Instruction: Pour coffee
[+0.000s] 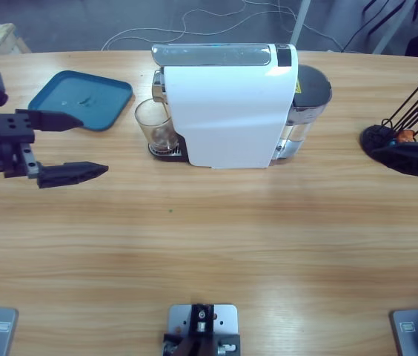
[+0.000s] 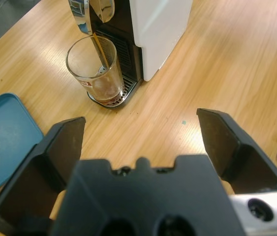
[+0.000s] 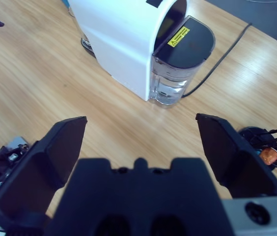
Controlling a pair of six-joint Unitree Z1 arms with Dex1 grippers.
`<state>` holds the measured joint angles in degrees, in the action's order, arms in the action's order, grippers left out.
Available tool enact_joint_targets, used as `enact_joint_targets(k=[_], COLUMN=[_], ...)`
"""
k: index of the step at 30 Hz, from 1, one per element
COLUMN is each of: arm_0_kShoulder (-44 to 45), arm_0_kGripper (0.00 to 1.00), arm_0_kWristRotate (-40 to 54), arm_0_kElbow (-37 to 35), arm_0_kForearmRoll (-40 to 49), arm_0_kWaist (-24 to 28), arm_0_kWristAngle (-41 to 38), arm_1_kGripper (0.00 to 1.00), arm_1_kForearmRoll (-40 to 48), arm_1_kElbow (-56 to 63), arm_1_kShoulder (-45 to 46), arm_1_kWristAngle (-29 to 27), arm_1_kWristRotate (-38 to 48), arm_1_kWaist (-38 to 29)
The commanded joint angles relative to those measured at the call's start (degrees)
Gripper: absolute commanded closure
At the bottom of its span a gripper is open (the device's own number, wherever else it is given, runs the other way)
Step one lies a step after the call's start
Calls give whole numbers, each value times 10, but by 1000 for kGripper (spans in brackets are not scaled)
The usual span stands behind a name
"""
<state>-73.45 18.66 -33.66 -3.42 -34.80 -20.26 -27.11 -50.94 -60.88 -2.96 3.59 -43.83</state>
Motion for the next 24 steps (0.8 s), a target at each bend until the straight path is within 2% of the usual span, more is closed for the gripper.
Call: enact_joint_targets(k=[1,5,24], arm_0_kShoulder=[9,8,27], arm_0_kGripper=[18,5,0], arm_0_kWristRotate=[-13,-17,-14], arm_0_kElbow=[15,18,19], arm_0_kForearmRoll=[-7,-6,-1], arm_0_kWaist=[-4,-4,-4], arm_0_kWristAngle=[30,55,59], arm_1_kGripper=[0,0,0], arm_1_kForearmRoll=[11,12,8], arm_1_kElbow=[27,25,34], arm_1_kShoulder=[21,18,25], arm_1_kWristAngle=[18,20,16], arm_1_kWristRotate=[-7,-8,-11], arm_1_kWaist=[-5,-5,-5])
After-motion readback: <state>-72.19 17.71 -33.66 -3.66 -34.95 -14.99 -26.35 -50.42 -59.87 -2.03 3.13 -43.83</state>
